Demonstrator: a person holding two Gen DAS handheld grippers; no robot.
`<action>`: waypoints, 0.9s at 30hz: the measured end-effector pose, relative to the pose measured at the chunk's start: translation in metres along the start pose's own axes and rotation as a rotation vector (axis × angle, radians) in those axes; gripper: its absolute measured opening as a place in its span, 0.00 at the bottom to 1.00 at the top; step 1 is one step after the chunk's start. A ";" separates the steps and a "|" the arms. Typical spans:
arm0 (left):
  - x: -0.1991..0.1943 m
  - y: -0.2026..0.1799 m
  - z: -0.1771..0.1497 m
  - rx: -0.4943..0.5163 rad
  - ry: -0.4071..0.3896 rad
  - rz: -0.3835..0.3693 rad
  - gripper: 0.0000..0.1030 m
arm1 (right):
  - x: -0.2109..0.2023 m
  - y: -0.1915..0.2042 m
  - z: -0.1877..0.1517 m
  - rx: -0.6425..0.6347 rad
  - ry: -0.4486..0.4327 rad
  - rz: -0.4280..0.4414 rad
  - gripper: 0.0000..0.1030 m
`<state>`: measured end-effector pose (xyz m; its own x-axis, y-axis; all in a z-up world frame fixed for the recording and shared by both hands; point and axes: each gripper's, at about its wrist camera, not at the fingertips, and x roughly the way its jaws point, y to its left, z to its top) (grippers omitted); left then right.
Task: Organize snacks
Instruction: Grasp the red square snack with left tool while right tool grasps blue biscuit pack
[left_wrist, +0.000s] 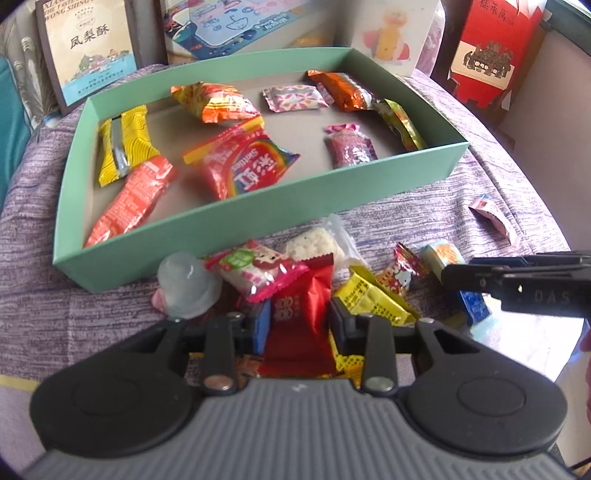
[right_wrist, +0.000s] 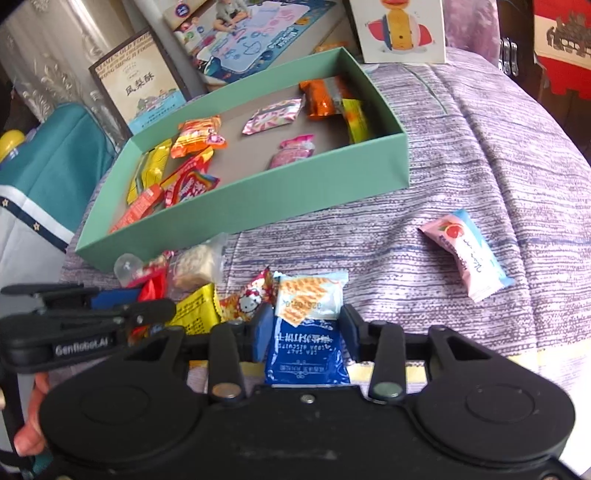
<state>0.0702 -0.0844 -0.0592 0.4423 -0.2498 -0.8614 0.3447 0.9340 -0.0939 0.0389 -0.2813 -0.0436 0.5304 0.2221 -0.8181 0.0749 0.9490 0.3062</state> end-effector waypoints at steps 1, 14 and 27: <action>-0.003 0.000 -0.001 -0.008 0.001 -0.008 0.32 | 0.000 -0.001 0.000 0.002 -0.003 0.004 0.39; -0.035 -0.017 0.000 0.028 -0.039 -0.077 0.32 | -0.006 -0.003 0.009 0.010 0.002 0.023 0.38; -0.043 0.007 0.006 -0.039 -0.061 -0.094 0.32 | 0.020 0.030 -0.002 -0.130 0.005 -0.080 0.41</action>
<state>0.0584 -0.0680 -0.0195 0.4596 -0.3503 -0.8161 0.3551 0.9148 -0.1926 0.0503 -0.2475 -0.0517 0.5231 0.1455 -0.8398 0.0064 0.9846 0.1745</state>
